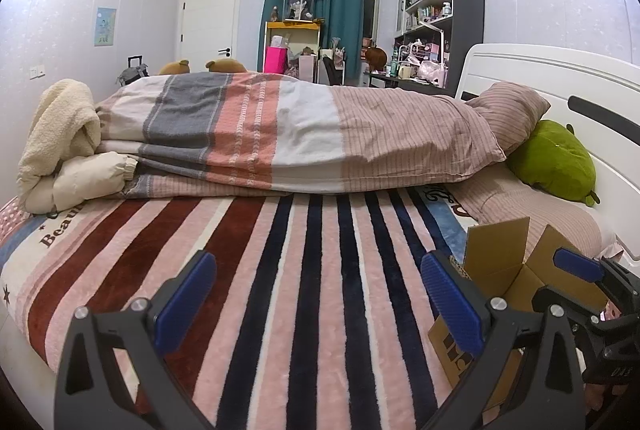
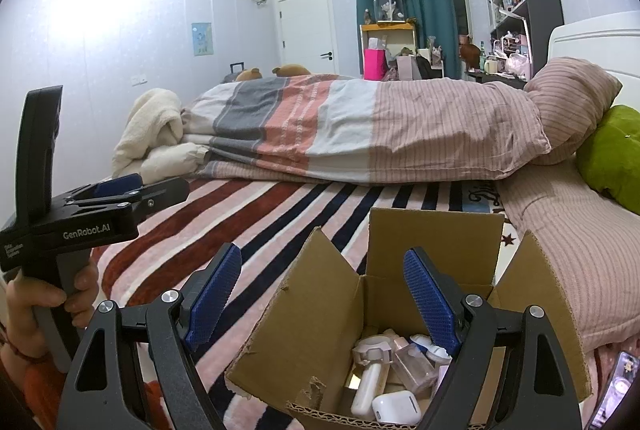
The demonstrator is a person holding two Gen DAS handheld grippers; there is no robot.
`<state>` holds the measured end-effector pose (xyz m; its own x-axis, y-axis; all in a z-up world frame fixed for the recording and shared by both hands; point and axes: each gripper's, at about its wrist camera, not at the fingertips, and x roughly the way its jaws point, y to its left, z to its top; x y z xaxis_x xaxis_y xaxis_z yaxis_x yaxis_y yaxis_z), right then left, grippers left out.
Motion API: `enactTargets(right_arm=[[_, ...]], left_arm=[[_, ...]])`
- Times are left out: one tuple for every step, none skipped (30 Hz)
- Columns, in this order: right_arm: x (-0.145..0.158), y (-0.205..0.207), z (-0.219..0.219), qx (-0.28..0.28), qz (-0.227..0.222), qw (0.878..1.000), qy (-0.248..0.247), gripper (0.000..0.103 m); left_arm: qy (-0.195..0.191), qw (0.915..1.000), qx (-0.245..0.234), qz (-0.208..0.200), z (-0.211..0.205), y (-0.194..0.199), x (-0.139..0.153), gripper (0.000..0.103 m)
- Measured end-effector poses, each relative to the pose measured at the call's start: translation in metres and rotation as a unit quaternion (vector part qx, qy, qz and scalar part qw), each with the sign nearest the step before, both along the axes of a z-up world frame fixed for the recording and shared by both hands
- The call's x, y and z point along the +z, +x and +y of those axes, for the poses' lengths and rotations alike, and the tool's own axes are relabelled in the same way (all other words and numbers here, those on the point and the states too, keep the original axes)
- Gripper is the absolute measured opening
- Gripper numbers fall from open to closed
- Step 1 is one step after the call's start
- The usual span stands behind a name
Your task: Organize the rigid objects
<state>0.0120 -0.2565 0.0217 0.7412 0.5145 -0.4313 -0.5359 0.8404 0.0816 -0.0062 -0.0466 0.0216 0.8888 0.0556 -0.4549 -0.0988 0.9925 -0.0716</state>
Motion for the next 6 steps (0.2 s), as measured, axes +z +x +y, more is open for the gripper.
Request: enactTargets(right_arm=[[-0.0001, 0.0, -0.0002, 0.0, 0.0, 1.0, 0.0, 0.081], [0.0001, 0.0, 0.0002, 0.0, 0.0, 1.0, 0.0, 0.082], [0.0, 0.0, 0.0, 0.0, 0.0, 1.0, 0.0, 0.082], [0.0, 0.0, -0.0001, 0.0, 0.0, 1.0, 0.0, 0.082], [0.0001, -0.0001, 0.0003, 0.0, 0.0, 1.0, 0.0, 0.081], [0.0, -0.0002, 0.0002, 0.0, -0.001, 1.0, 0.0, 0.081]], left_arm=[[0.0, 1.0, 0.0, 0.0, -0.0001, -0.0001, 0.0001, 0.102], [0.0, 1.0, 0.0, -0.001, -0.0006, 0.0, 0.0001, 0.102], [0.0, 1.0, 0.0, -0.001, -0.0005, -0.0003, 0.0005, 0.102], [-0.001, 1.0, 0.001, -0.001, 0.0002, -0.0004, 0.0007, 0.102], [-0.001, 1.0, 0.002, -0.001, 0.0007, -0.0005, 0.0007, 0.102], [-0.001, 1.0, 0.001, -0.001, 0.0003, -0.0004, 0.0005, 0.102]])
